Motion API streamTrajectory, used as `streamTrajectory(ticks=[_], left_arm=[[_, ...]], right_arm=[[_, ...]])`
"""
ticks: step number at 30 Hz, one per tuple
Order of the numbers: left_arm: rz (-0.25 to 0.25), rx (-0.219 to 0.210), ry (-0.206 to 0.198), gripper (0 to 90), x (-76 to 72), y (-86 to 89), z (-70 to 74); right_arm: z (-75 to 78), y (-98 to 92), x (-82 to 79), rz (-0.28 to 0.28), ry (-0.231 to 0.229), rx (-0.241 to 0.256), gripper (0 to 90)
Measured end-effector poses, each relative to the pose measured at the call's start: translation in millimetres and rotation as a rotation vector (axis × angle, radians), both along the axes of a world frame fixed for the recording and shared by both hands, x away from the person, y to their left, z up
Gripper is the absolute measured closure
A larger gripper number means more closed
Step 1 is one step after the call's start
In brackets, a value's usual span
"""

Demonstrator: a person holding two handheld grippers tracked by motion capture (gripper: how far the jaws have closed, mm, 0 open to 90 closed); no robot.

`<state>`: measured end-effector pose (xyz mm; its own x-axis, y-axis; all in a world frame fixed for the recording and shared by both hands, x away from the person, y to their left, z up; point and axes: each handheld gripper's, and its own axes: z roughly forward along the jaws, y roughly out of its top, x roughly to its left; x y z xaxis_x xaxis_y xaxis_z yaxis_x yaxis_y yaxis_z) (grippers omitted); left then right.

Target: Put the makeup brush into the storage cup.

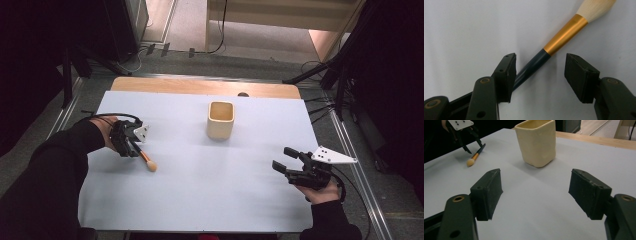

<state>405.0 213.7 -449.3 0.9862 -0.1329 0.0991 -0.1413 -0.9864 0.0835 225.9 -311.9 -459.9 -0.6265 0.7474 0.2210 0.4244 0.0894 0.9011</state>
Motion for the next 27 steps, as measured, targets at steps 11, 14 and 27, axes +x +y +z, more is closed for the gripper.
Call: streamTrajectory(ticks=[11,14,27], left_arm=[[-0.026,0.013,-0.008,52.2,0.4,-1.4,-7.7],[-0.037,0.020,-0.010,56.0,1.0,-2.9,-9.0],[-0.069,0.024,0.011,71.0,-3.9,-3.2,-12.4]], right_arm=[[0.1,-1.3,0.0,-0.008,0.002,0.002,27.5],[0.2,-1.6,0.1,-0.007,0.004,0.003,27.6],[-0.2,-1.6,0.2,-0.007,0.005,0.000,27.7]])
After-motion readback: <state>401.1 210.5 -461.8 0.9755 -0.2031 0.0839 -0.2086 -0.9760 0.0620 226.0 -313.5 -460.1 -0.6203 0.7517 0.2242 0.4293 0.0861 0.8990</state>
